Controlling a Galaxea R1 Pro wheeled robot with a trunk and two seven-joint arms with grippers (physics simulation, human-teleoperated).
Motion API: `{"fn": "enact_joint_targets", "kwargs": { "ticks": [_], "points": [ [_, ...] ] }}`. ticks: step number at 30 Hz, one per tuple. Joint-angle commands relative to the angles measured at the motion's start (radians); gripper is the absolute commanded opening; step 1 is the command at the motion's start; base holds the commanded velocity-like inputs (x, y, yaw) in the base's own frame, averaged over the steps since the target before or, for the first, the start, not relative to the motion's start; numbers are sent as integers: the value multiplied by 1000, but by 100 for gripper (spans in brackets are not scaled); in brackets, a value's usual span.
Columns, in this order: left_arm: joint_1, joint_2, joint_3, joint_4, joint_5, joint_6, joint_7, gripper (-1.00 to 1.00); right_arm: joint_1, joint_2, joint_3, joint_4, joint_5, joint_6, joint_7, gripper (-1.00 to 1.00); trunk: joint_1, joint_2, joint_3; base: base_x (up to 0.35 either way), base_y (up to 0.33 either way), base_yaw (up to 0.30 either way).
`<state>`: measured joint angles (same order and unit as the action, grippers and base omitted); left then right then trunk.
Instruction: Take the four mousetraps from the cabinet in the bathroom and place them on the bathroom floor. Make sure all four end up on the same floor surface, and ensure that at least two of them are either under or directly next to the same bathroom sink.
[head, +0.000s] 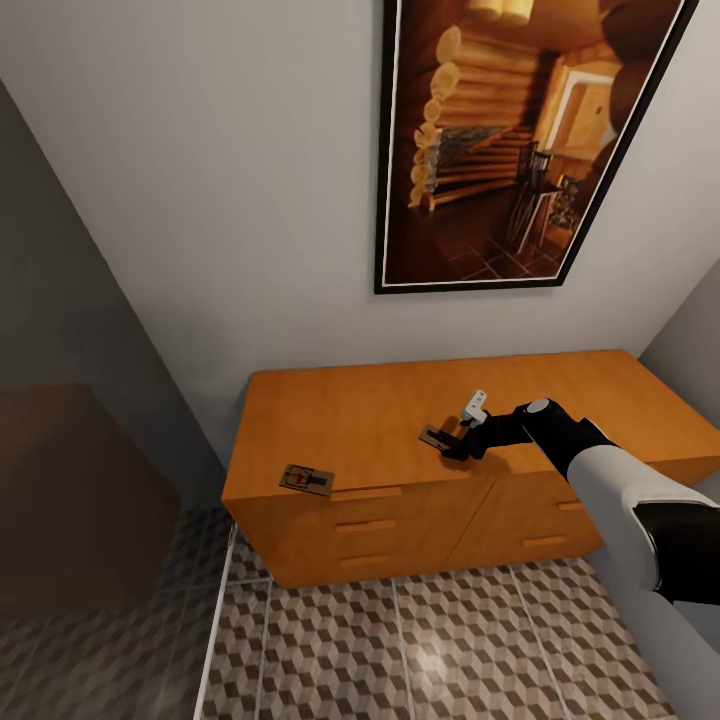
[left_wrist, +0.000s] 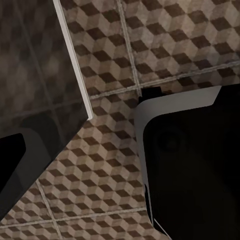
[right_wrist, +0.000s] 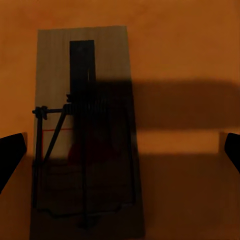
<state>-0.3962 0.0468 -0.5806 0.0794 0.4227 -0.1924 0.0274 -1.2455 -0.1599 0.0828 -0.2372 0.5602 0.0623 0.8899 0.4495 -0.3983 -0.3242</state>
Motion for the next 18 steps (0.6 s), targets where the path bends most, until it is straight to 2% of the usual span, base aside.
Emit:
{"fn": "enact_joint_targets", "kwargs": {
  "ticks": [1,18],
  "points": [
    [-1,-1,-8,3,7,-5,0,100,0,-1,9,-2,-5,7,3,100,1,-2,-2,0,0,0],
    [-1,-1,-8,3,7,-5,0,100,-1,0,9,-2,-5,7,1,100,1,-2,-2,0,0,0]
  ]
}}
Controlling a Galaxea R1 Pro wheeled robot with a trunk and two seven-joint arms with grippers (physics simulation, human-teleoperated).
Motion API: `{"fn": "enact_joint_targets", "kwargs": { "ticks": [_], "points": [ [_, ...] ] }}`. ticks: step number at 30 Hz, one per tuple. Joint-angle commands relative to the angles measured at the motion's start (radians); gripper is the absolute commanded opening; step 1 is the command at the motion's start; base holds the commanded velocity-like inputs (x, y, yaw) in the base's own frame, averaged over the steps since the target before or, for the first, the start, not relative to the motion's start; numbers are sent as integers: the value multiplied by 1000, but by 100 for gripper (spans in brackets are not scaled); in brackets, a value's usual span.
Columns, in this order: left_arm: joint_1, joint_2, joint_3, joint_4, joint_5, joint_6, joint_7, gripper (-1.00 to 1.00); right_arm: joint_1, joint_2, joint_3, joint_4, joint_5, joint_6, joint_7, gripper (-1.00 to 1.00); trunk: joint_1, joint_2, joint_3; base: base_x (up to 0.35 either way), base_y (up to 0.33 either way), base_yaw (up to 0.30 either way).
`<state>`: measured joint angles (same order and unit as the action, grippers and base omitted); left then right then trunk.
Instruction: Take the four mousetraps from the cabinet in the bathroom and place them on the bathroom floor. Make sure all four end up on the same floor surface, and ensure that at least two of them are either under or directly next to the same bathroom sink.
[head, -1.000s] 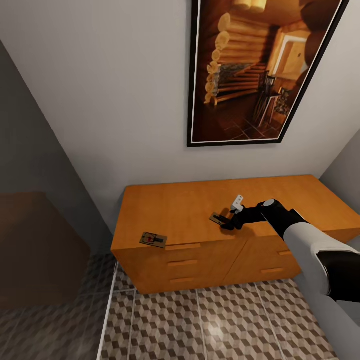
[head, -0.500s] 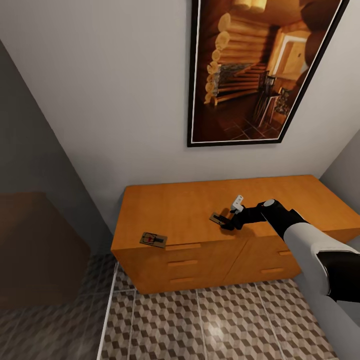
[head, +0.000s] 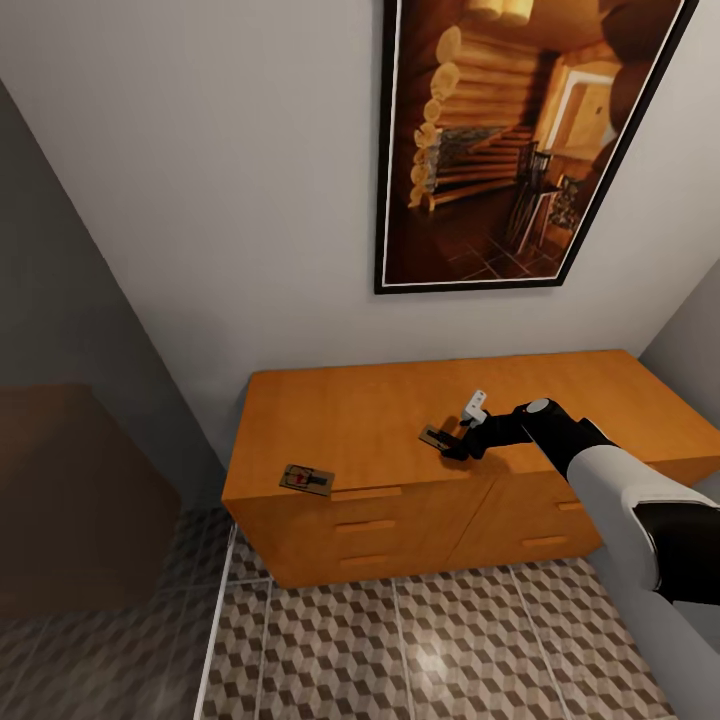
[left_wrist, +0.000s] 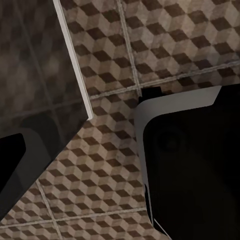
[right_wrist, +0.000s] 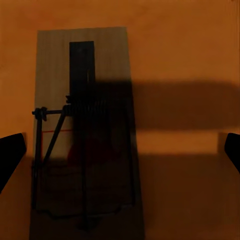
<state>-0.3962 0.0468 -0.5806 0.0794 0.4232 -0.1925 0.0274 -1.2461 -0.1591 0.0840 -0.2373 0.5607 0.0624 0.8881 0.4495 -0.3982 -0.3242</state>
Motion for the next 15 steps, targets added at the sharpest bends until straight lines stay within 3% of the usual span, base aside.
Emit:
{"fn": "enact_joint_targets", "kwargs": {
  "ticks": [1,15],
  "points": [
    [-1,-1,-8,3,7,-5,0,100,-1,-1,8,-2,-5,7,2,100,1,-2,-2,0,0,0],
    [-1,-1,-8,3,7,-5,0,100,0,-1,7,-2,-5,5,-4,100,1,-2,-2,0,0,0]
  ]
}}
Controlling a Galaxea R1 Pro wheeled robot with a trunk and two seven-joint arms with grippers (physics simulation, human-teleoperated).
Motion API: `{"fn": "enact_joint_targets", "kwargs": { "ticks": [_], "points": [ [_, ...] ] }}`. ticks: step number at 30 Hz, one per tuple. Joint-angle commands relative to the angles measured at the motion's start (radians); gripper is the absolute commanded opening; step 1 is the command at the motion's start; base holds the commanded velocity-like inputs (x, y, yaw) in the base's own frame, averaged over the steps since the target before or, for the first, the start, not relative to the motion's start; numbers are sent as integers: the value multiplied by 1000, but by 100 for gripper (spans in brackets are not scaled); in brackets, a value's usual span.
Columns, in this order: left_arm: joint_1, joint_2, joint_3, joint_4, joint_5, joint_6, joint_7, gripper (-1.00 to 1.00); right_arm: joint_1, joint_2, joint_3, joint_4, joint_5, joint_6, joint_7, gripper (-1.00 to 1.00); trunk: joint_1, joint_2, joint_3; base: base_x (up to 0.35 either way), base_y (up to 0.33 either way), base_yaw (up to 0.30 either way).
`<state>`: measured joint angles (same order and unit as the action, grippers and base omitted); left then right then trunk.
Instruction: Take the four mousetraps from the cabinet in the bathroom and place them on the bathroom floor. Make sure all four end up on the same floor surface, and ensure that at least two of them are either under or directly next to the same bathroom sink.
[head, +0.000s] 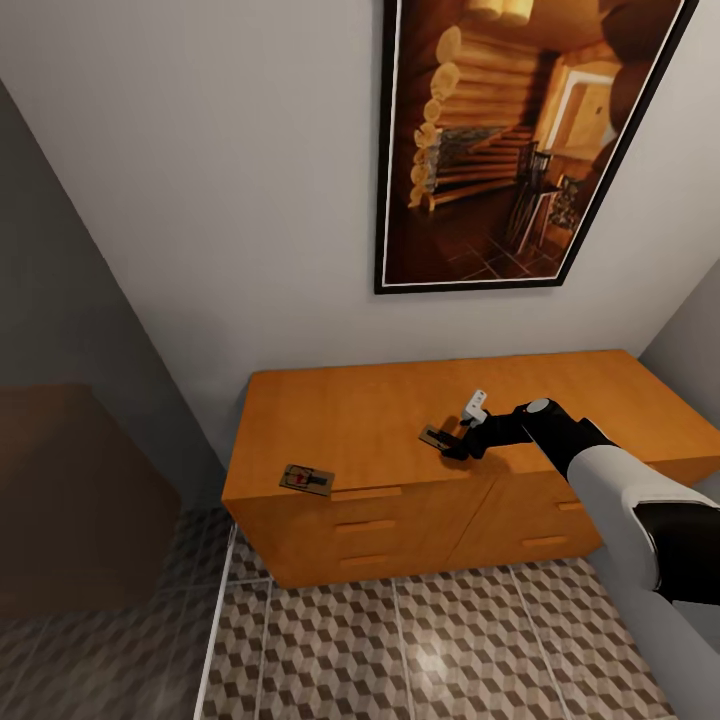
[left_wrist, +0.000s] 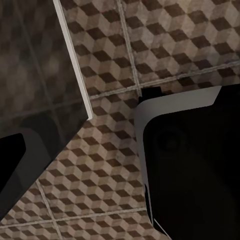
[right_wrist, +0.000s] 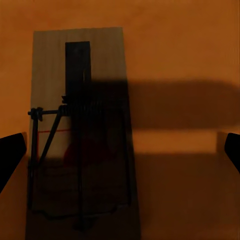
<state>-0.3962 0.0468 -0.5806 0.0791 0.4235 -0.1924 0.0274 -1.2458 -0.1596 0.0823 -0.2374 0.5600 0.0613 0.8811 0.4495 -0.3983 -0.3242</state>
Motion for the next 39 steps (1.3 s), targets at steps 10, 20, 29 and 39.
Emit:
{"fn": "enact_joint_targets", "kwargs": {
  "ticks": [10,20,29,39],
  "points": [
    [-1,-1,-8,3,7,-5,0,100,0,-1,9,-2,-5,6,1,-100,1,-2,-2,0,0,0],
    [-1,-1,-8,4,6,-5,0,100,0,0,9,-2,-5,6,1,-100,1,-2,-2,0,0,0],
    [-1,-1,-8,4,7,-5,0,100,-1,0,9,-1,-5,7,1,-100,1,-2,-2,0,0,0],
    [-1,-1,-8,4,6,-5,0,100,0,2,9,-2,-5,6,3,-100,1,-2,-2,0,0,0]
  ]
}}
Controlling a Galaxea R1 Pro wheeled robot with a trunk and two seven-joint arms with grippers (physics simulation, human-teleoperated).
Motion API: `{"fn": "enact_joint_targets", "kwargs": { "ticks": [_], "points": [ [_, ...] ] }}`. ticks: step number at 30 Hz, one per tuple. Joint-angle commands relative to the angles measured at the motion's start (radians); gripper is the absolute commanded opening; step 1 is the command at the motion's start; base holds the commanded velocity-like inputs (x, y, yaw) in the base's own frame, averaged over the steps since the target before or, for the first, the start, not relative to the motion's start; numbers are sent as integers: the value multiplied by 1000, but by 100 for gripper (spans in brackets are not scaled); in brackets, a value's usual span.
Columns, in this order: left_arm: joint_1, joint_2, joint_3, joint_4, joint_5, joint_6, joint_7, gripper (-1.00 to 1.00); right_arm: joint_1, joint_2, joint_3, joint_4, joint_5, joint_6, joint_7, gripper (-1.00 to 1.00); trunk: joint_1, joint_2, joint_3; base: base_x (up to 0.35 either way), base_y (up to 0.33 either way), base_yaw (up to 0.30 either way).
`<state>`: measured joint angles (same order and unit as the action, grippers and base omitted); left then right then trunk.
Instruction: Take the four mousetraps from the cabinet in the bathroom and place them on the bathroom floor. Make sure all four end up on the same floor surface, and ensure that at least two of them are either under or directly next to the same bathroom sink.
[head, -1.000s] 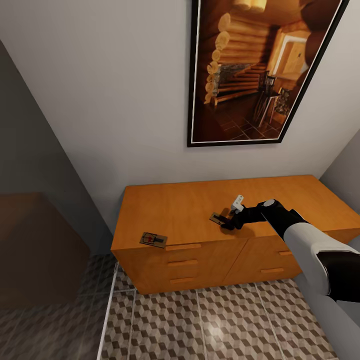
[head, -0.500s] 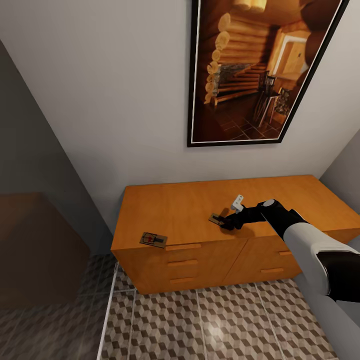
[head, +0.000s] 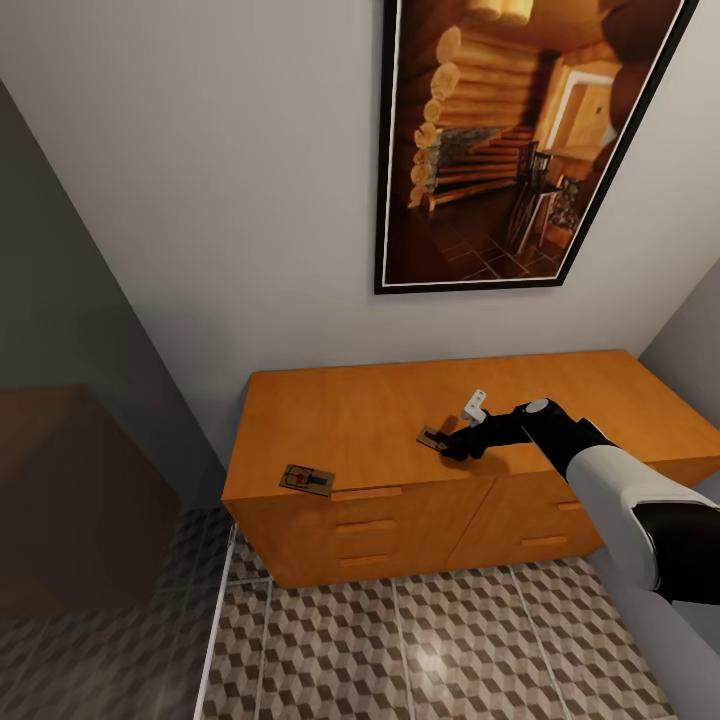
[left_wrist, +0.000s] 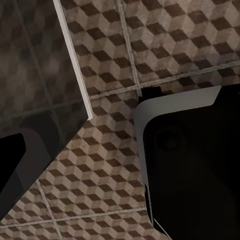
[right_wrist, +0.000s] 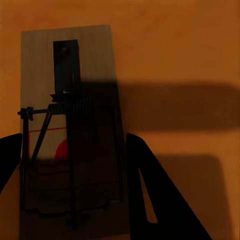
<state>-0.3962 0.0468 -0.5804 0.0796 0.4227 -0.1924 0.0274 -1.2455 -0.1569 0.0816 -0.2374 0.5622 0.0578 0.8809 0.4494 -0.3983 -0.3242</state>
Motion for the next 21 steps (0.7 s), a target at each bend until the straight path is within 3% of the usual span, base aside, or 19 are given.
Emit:
{"fn": "enact_joint_targets", "kwargs": {
  "ticks": [1,21],
  "points": [
    [-1,-1,-8,3,7,-5,0,100,-1,-1,9,-2,-7,10,4,-100,1,-2,-2,0,0,0],
    [-1,-1,-8,2,7,-5,0,100,0,1,5,-30,-8,17,29,-100,1,-2,-2,0,0,0]
  ]
}}
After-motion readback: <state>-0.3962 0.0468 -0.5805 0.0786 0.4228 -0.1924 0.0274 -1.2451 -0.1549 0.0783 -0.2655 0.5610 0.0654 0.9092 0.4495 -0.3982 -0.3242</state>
